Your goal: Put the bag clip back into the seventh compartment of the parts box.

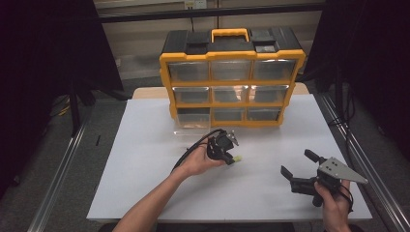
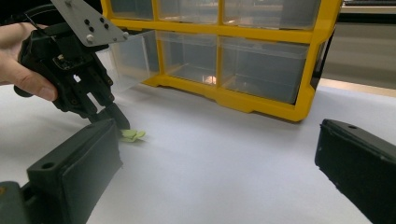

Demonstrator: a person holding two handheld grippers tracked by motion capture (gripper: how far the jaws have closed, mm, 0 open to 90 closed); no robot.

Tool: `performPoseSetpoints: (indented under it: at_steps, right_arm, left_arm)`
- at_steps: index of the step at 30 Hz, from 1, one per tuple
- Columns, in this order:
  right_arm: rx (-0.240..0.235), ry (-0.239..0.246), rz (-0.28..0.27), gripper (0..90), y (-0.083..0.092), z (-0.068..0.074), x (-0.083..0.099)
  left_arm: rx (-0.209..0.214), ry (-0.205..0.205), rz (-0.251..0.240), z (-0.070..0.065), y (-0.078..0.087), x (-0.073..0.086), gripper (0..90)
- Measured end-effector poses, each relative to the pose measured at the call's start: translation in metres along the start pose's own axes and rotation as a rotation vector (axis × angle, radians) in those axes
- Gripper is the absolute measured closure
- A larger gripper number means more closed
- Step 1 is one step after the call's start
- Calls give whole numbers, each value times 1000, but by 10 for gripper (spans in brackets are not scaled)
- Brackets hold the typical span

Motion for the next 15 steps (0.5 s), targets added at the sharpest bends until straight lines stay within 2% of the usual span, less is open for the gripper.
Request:
performPoseSetpoints:
  at_steps: [4, 5, 8, 9, 11, 15]
  right_arm:
    - [0, 2, -1, 0, 0, 0, 0]
    - [-1, 0, -2, 0, 0, 0, 0]
    - [-1, -4, -2, 0, 1, 0, 0]
    - [-2, -8, -6, 0, 1, 1, 0]
    - [-2, -2, -4, 0, 1, 0, 0]
    - [-5, -5, -7, 0, 1, 0, -1]
  left_arm:
    - [8, 18, -26, -1, 1, -1, 784]
    - [10, 11, -28, -1, 2, -1, 784]
    - [13, 2, -59, -3, 7, -5, 784]
    - [15, 23, -81, -4, 8, -6, 784]
    - [15, 21, -107, -4, 14, -8, 784]
    - [-10, 28, -154, -5, 22, -10, 784]
Point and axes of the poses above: each handheld gripper's, and its own axes: y roughly backward along the jaws, x roughly out of its underside, z roughly to its left, the point moved 7 cm from there along -y, roughly forward along the jaws, and after that the axes turned 4 degrees about z, right-handed, at the moved point
